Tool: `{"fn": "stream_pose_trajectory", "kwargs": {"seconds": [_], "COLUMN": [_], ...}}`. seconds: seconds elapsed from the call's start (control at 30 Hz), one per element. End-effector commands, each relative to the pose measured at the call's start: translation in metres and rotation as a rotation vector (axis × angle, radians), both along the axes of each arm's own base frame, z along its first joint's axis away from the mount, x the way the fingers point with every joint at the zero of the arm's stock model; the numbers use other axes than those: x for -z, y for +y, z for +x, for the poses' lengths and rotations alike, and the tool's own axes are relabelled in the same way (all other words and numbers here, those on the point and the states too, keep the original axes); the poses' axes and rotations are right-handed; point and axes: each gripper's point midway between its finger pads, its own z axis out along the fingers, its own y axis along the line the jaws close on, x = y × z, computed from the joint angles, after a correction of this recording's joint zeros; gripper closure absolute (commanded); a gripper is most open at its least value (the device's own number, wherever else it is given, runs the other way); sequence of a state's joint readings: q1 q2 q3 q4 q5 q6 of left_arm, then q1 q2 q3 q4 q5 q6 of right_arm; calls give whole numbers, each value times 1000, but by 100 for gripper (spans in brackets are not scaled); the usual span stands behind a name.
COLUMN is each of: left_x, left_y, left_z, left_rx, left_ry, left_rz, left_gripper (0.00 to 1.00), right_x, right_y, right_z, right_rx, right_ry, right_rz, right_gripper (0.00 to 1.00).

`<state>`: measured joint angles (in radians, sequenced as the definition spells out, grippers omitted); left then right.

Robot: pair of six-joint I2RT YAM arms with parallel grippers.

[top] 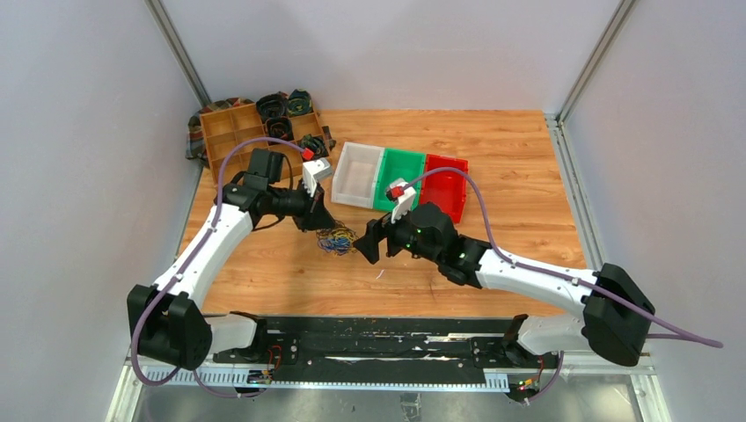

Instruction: Untangle the cables

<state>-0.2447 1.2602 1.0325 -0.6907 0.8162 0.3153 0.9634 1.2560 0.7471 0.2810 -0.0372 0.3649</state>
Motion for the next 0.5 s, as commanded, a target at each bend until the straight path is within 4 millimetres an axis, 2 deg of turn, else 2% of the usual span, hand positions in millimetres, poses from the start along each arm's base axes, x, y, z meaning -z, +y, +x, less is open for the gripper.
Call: {"fn": "stream_pose_trajectory", "kwargs": {"seconds": [0.0,0.17,0.47], "left_x": [-31,-43,-59], "left_y": [-8,-9,-14], "left_z": [-9,-17,-31], "left_rx": [-10,-11,5], "left_ry": [-4,-17,1], "left_rz": [-69,-96,-153], "left_gripper": [99,99,99], "right_x": [-30,-39,-40], "right_y": [21,32,53], "right_z": [12,23,37], "right_rx": [22,42,72], "right_ry": [-109,-133,-133], "right_rz": [48,68,80], "right_gripper": [10,12,15]}}
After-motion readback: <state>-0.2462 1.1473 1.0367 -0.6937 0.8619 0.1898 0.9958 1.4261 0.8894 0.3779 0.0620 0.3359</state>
